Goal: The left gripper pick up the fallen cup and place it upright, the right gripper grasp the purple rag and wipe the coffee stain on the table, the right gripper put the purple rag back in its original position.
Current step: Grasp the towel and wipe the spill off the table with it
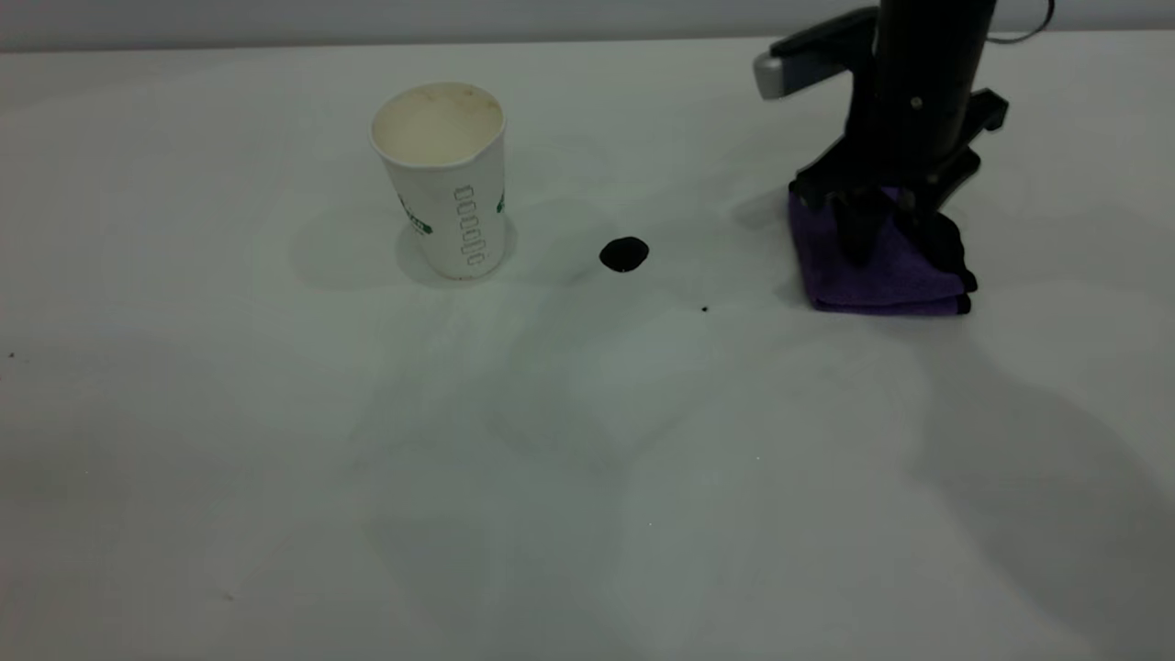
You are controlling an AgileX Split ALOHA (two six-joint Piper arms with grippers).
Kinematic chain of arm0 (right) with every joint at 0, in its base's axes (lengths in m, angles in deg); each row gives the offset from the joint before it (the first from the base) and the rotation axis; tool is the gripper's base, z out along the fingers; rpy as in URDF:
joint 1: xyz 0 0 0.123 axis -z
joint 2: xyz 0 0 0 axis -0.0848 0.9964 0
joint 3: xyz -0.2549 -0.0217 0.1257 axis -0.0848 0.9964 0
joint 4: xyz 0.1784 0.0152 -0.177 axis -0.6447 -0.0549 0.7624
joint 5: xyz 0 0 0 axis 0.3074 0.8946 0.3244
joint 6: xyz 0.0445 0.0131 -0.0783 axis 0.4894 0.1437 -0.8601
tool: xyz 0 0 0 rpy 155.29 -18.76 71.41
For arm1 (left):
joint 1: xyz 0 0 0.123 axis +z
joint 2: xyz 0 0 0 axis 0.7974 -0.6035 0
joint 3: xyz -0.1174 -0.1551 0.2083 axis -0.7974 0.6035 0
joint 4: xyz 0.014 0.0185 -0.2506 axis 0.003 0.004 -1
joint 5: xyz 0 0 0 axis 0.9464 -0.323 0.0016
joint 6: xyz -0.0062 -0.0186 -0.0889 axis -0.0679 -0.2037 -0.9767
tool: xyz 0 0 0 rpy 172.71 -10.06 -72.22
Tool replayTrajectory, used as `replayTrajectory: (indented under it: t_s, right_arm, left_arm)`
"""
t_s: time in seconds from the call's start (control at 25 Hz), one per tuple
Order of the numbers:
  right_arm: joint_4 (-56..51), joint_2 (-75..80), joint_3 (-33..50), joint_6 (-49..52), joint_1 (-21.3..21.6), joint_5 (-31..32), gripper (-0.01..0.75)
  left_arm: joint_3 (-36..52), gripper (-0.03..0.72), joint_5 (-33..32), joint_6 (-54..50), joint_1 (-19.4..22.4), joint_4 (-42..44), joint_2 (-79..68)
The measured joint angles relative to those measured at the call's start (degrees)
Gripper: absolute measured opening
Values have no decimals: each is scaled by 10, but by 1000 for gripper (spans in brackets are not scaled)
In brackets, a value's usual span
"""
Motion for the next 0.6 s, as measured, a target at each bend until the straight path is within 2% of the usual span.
replayTrajectory:
  t_s: [0.28,0.6]
  right_arm:
    - [-63,9,-2,-23,54,-12,496]
    - [-165,25,-6,-117,57,-30,493]
  left_arm:
    - [0,538,0,0,0,0,0]
    - [0,538,0,0,0,0,0]
